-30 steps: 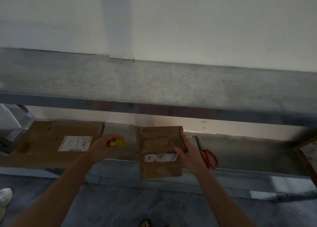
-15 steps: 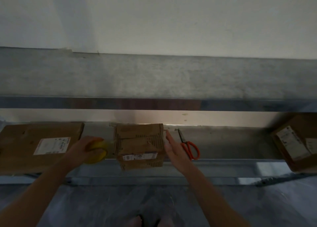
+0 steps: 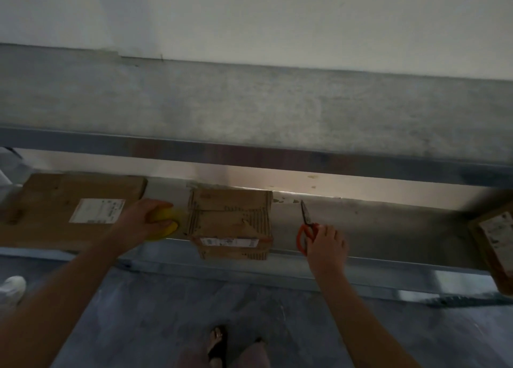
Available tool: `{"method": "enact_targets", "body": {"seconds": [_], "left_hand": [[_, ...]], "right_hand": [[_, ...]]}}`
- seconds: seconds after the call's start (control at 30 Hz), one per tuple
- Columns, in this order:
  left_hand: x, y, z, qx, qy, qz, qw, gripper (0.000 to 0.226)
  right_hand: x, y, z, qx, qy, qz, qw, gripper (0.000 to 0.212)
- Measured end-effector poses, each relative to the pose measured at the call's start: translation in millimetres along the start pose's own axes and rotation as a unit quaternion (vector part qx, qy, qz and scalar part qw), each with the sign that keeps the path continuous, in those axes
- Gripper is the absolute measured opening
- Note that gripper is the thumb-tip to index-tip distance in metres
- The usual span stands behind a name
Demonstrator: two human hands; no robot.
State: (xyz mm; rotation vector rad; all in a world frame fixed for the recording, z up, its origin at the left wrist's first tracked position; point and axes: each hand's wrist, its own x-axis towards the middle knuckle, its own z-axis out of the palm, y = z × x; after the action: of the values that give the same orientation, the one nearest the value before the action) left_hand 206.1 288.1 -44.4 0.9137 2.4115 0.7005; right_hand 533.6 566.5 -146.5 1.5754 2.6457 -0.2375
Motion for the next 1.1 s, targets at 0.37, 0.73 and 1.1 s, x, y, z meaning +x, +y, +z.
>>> {"method": "enact_targets", "body": {"seconds": [0.37, 0.73, 1.1], "left_hand": [[3, 0, -27, 0.002, -0.015, 0.028, 0.999, 0.037], [25, -30, -47, -0.035, -0.120, 0.144, 0.982, 0.040], [43, -30, -60, 0.031, -0.188, 0.179, 0.965, 0.048]], "right_hand": [[-30, -10, -40, 0.006, -0.043, 0.126, 0.991, 0.033], [-219, -171, -108, 0.293, 0.045, 0.126, 0.947, 0.037], [-202, -290, -45, 0.452, -0.125, 0.151, 0.870, 0.041]]}}
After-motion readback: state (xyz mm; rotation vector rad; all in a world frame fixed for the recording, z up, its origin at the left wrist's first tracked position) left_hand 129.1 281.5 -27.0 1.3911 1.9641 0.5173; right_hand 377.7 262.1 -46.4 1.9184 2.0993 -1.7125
